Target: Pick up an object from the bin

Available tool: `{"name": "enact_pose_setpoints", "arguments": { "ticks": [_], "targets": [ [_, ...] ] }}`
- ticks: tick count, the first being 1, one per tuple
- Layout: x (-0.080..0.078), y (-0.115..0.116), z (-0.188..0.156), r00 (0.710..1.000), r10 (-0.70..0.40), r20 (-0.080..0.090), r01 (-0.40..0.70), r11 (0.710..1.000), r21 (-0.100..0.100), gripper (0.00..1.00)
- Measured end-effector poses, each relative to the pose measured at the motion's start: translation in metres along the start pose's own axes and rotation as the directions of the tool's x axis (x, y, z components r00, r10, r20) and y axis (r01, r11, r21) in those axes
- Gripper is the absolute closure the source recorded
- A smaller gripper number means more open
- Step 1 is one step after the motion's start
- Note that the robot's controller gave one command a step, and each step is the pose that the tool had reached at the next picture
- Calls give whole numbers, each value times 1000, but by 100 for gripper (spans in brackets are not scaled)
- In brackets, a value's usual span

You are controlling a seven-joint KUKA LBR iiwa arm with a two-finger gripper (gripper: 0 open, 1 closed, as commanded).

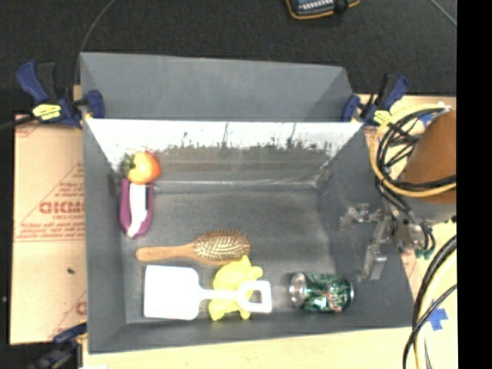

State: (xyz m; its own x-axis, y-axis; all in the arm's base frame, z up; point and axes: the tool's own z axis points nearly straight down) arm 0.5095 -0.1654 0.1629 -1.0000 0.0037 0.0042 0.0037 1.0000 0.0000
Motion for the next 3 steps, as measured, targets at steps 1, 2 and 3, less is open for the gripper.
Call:
{"name": "enact_pose_setpoints", "arguments": {
  "ticks": [1,2,3],
  "targets": [
    [-2,1,-5,1000,-4,7,4,1000,2,0],
    [27,25,90,962,272,-13,-272,962,-2,0],
    [25,31,56,999,40,21,-40,999,5,0]
  ]
}}
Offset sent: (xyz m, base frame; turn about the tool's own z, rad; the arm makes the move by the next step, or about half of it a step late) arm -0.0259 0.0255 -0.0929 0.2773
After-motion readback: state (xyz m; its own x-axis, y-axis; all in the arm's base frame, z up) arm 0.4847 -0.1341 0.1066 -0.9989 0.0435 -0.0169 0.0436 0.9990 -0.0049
